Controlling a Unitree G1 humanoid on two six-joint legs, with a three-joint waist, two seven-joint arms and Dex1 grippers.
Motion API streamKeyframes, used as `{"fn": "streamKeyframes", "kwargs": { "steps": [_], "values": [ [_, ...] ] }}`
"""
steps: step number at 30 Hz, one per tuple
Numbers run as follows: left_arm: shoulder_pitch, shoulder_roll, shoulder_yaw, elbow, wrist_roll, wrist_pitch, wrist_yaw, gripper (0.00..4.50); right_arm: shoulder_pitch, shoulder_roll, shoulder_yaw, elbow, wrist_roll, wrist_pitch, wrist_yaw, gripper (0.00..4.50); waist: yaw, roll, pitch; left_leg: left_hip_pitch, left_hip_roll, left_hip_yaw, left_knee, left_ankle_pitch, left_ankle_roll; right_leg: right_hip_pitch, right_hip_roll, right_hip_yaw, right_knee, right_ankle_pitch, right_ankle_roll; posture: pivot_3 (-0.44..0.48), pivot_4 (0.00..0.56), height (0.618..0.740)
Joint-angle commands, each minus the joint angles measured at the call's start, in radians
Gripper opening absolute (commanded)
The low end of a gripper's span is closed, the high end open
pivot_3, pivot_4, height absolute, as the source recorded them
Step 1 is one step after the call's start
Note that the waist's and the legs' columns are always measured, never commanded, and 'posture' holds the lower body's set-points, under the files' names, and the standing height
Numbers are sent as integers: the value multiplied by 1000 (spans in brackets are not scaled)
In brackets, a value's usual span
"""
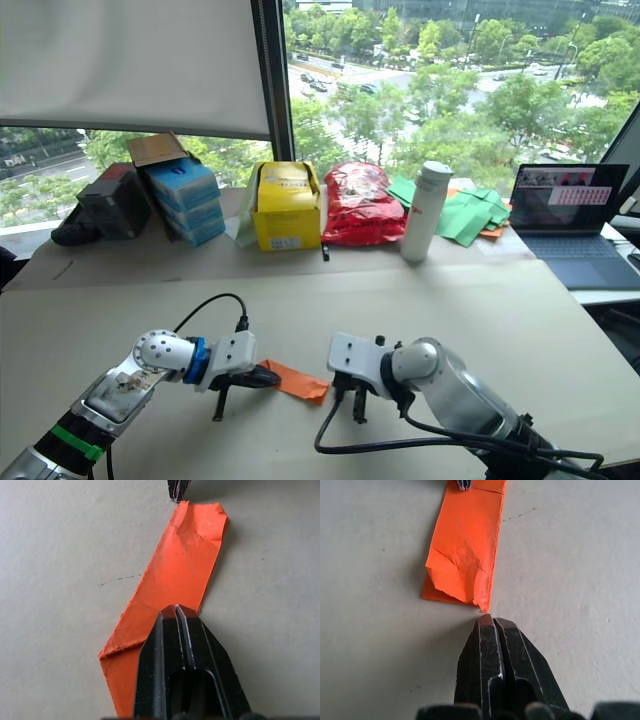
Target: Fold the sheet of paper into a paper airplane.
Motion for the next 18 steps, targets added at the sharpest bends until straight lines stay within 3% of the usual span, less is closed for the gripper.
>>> {"fn": "streamKeyframes", "kwargs": {
  "steps": [1,8,14,18],
  "values": [
    [4,6,-18,31,40,15,4,0,-38,30,-87,-26,58,24,-6,21,-2,0,0,-1,0,0,0,0,0,0,0,0,0,0,0,0,150,740],
    [6,9,-14,27,36,17,4,0,-71,107,-146,-56,142,-37,-7,21,-6,0,1,-3,0,0,-1,1,-1,-2,0,1,2,0,0,0,150,740],
    [9,14,-10,17,35,21,5,0,-45,168,-24,12,87,-90,-50,21,-8,0,1,-4,0,0,-1,1,-1,-2,0,1,2,0,0,0,150,740],
    [13,22,-3,7,33,23,5,0,2,138,37,99,39,-122,-53,21,-8,1,2,-4,0,0,-1,1,-1,-2,0,0,2,0,0,0,150,740]
  ]
}}
